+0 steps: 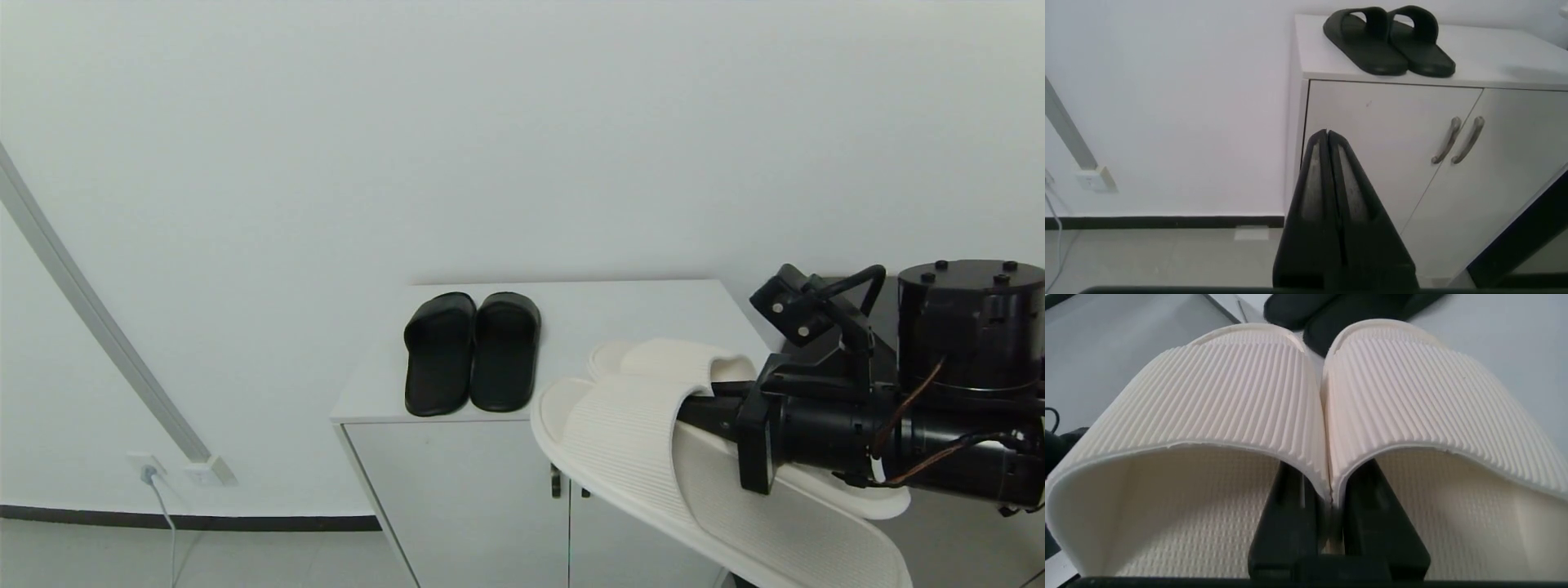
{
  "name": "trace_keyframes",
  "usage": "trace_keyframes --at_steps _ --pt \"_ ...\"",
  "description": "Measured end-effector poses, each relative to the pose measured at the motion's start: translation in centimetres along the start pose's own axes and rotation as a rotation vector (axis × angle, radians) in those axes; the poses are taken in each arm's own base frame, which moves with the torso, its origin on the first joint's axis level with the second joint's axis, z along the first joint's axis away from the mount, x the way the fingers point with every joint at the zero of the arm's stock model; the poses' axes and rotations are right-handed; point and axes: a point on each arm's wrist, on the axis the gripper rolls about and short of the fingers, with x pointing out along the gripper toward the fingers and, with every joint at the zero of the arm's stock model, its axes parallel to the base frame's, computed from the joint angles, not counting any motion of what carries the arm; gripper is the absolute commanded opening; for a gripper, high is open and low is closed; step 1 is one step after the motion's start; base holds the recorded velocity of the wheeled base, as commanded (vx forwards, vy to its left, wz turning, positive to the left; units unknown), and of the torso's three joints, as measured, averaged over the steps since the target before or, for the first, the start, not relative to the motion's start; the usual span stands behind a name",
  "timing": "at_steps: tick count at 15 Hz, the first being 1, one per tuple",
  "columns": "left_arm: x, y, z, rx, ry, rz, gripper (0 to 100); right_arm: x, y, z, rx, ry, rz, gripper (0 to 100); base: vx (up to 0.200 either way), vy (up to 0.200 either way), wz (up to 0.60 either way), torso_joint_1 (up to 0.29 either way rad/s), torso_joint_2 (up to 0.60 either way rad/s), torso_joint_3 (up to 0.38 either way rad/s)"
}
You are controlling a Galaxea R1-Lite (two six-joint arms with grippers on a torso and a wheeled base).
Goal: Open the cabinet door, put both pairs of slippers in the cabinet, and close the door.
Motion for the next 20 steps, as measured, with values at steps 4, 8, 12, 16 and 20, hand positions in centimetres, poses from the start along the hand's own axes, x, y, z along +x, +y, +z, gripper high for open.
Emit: trace_keyframes --at_steps 4,8,12,16,20 --pt "0.0 0.0 0.0 -0.001 0.0 0.0 0 0.1 0.0 -0.3 -0.032 0.009 -0.003 0 0.0 0.0 0.0 0.0 0.0 0.0" --pt "0.0 0.0 0.0 -0.001 0.001 0.001 0 0.2 -0.2 -0.6 -0.032 0.022 -0.007 0 0.0 0.0 0.0 0.0 0.0 0.0" --pt "0.0 0.0 0.0 -0.002 -0.001 0.001 0 0.2 -0.2 -0.7 -0.031 0.026 -0.007 0 0.0 0.0 0.0 0.0 0.0 0.0" --pt "0.0 0.0 0.0 -0.007 -0.001 0.003 0 0.3 -0.2 -1.0 -0.031 0.035 -0.007 0 0.0 0.0 0.0 -0.018 0.04 0.024" --pt "0.0 0.0 0.0 -0.006 0.0 0.004 0 0.2 -0.2 -1.6 -0.05 0.055 -0.006 0 0.0 0.0 0.0 -0.162 0.39 0.211"
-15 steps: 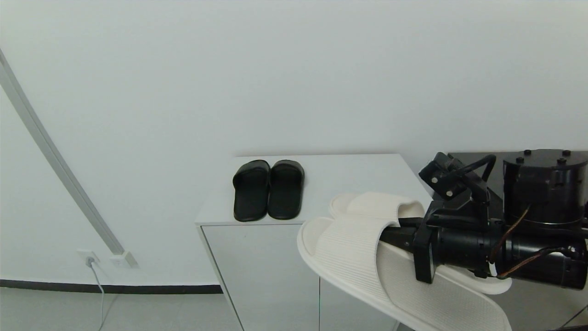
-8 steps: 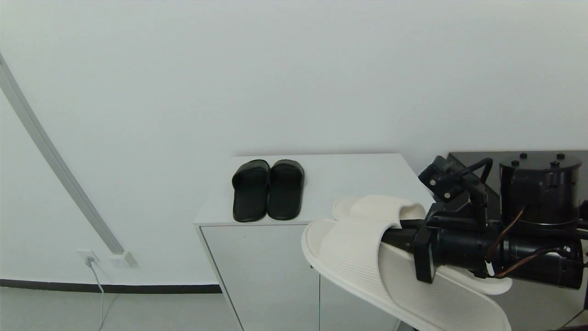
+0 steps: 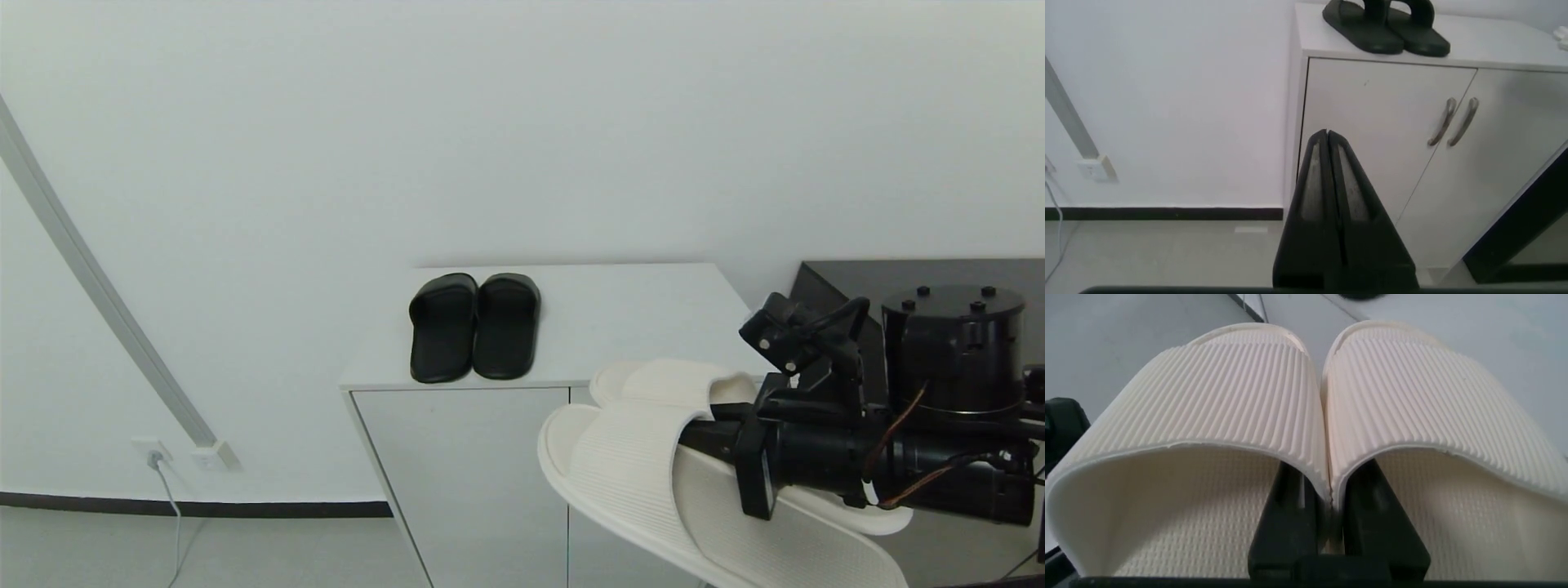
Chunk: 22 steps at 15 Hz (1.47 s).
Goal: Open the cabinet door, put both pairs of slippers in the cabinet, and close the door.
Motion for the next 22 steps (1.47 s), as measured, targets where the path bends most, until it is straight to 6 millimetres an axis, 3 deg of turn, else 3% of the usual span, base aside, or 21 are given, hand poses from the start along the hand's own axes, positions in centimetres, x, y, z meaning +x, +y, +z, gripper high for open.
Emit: trace_keyframes --at_steps 4,5,22 --pt "0.0 0.0 0.0 -0.001 0.0 0.0 0 -0.1 0.1 -0.6 0.003 0.021 0.005 0 0.0 0.0 0.0 -0.227 0.54 0.309" --pt "0.0 0.0 0.0 -0.001 0.0 0.0 100 -0.1 0.1 -0.8 0.005 0.025 0.005 0 0.0 0.0 0.0 -0.222 0.55 0.32" --pt "0.0 0.0 0.0 0.001 -0.001 -0.001 100 -0.3 0.3 -2.2 0.006 0.041 0.008 0 0.0 0.0 0.0 -0.171 0.5 0.325"
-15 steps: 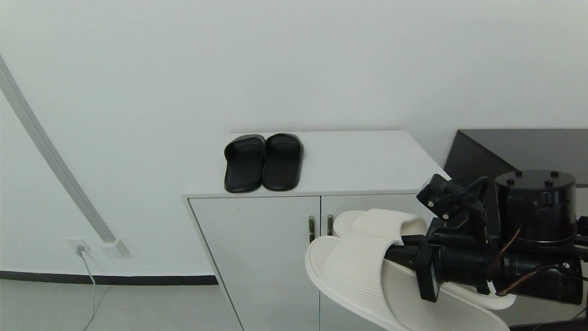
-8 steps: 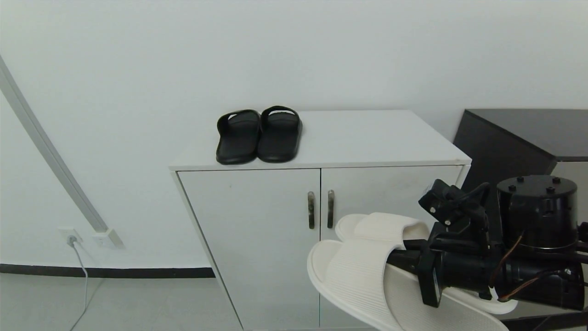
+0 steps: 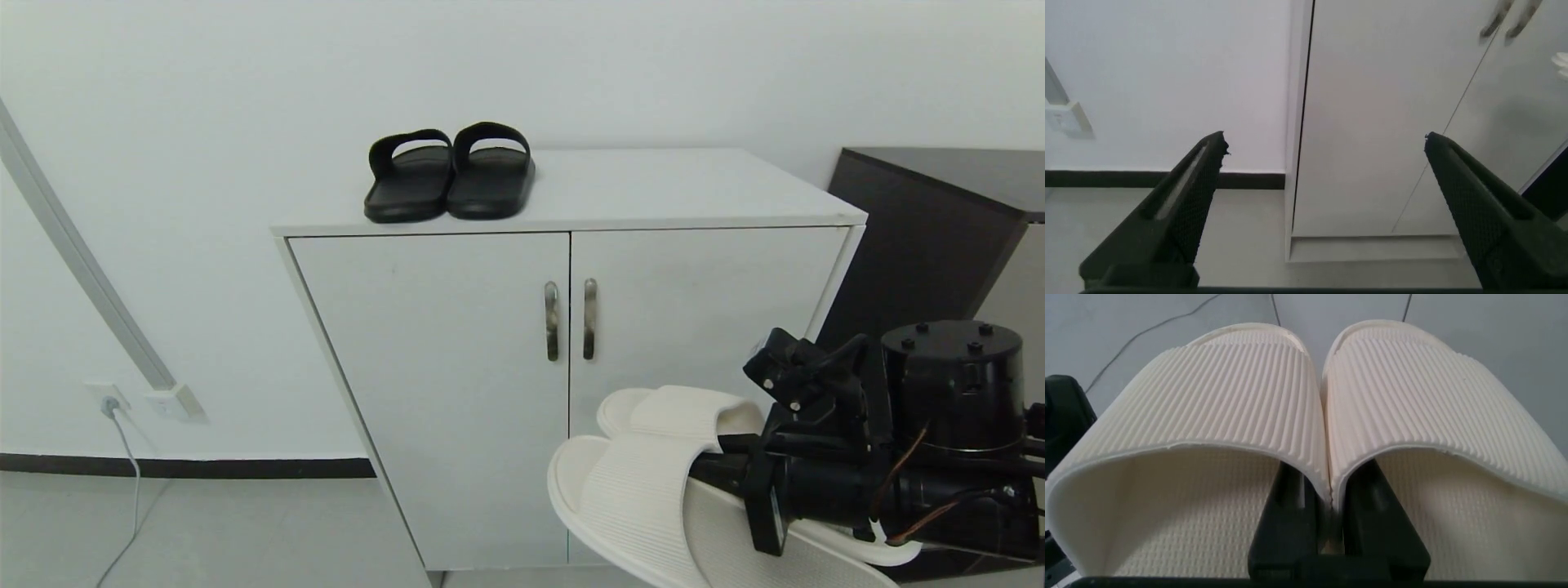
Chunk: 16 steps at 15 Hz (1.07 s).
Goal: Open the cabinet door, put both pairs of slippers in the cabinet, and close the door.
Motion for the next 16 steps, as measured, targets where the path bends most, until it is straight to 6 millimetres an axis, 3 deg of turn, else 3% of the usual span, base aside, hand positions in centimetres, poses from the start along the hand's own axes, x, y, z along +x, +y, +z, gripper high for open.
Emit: trace_keyframes --at_steps 7,11,12,14,16 --pt "0.0 0.0 0.0 0.0 0.0 -0.002 100 0.1 0.0 -0.1 -0.013 0.002 0.001 0 0.0 0.0 0.0 -0.053 0.44 0.383" --pt "0.0 0.0 0.2 -0.007 0.002 -0.001 100 0.1 0.1 -0.3 -0.033 0.01 0.006 0 0.0 0.0 0.0 -0.002 0.13 0.122" --pt "-0.1 -0.1 1.0 -0.03 -0.016 -0.002 100 0.1 0.2 -0.3 -0.034 0.01 0.007 0 0.0 0.0 0.0 0.0 0.0 0.0" --pt "-0.6 -0.4 4.6 -0.091 -0.08 -0.022 100 0.1 0.3 -0.3 -0.035 0.01 0.011 0 0.0 0.0 0.0 0.0 0.0 0.0" --pt "0.4 -0.7 6.9 -0.109 -0.03 -0.069 100 0.0 0.4 -0.3 -0.036 0.009 0.013 0 0.0 0.0 0.0 0.0 0.0 0.0"
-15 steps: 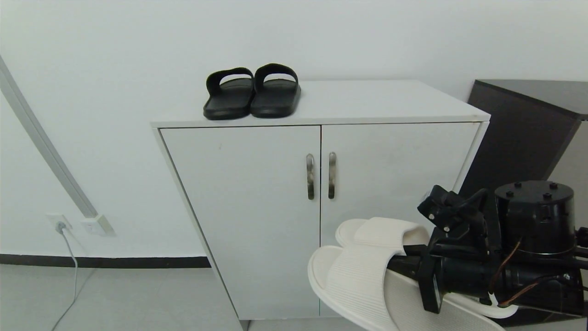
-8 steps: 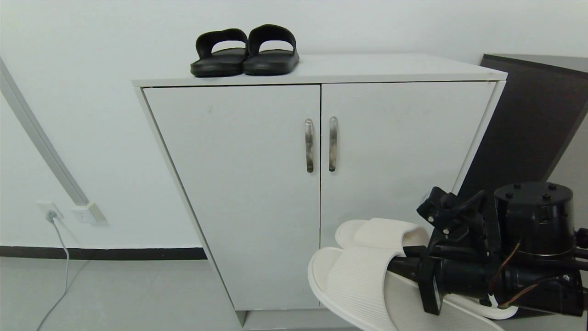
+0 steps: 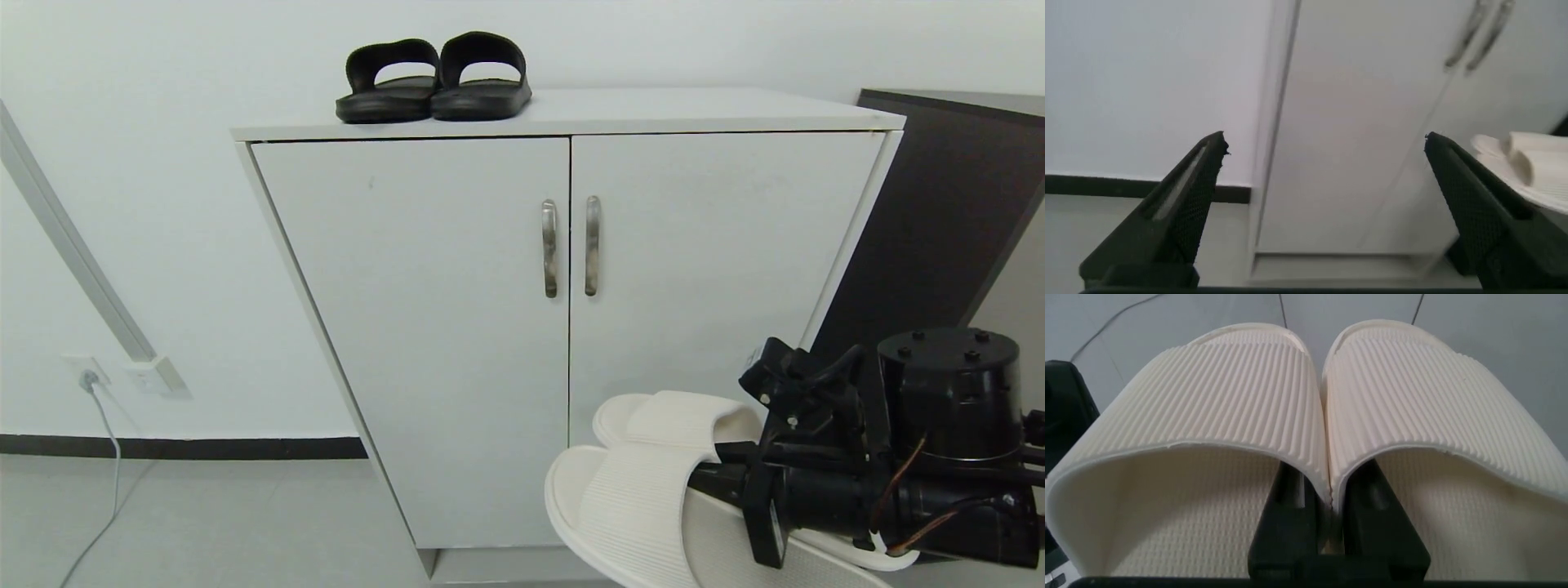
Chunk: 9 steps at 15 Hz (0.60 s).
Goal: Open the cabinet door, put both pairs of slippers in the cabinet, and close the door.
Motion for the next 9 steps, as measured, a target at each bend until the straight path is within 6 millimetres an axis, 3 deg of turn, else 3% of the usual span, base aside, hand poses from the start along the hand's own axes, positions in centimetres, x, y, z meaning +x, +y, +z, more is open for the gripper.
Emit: trace_keyframes --at_steps 5,9 --pt "3.6 -0.9 1.6 -0.052 0.217 -0.314 100 -0.3 0.1 -0.2 -0.001 0.001 0.001 0 0.0 0.0 0.0 0.0 0.0 0.0" --pt "5.5 -1.0 2.1 -0.078 0.293 -0.371 100 -0.3 0.1 -0.2 -0.002 -0.001 0.002 0 0.0 0.0 0.0 0.0 0.0 0.0"
